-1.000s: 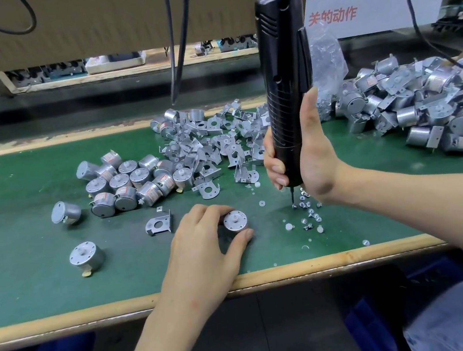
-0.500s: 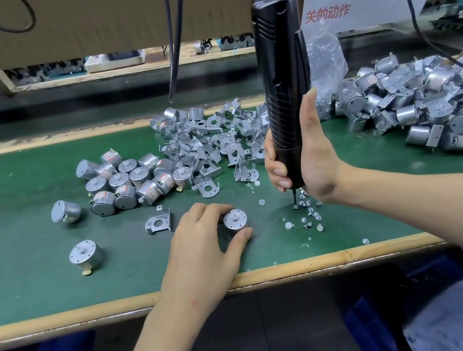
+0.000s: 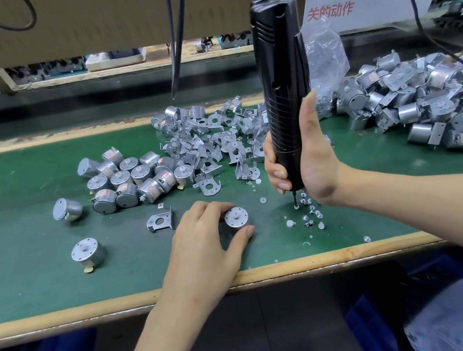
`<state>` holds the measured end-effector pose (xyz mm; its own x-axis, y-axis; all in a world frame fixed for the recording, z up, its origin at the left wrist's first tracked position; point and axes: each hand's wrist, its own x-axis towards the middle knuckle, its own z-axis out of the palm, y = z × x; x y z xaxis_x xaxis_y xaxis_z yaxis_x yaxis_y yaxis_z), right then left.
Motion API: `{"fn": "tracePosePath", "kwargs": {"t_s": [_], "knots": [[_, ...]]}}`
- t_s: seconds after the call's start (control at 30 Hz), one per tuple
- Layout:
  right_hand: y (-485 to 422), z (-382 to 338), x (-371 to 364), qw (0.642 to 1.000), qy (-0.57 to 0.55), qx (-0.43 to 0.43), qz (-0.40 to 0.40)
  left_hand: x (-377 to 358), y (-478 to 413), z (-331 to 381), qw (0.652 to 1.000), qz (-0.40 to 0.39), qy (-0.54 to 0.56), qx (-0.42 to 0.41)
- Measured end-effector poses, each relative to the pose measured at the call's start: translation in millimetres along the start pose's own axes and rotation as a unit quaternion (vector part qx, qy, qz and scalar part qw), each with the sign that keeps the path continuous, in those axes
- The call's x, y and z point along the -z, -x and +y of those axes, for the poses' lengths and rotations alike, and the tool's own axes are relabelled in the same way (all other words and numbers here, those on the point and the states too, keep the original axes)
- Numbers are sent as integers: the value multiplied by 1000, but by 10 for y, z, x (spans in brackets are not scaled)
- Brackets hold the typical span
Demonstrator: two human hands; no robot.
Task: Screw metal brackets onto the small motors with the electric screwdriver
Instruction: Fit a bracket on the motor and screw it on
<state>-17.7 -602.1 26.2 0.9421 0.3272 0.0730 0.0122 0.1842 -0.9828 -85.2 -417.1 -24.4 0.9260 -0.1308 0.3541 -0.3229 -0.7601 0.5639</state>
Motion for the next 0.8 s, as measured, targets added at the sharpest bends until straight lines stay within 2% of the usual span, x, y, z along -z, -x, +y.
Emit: {"fn": "tracePosePath", "kwargs": {"t_s": [0.8], "knots": [[25, -15, 61, 1000, -1, 0, 3, -6, -3, -3, 1000, 5, -4, 8]]}}
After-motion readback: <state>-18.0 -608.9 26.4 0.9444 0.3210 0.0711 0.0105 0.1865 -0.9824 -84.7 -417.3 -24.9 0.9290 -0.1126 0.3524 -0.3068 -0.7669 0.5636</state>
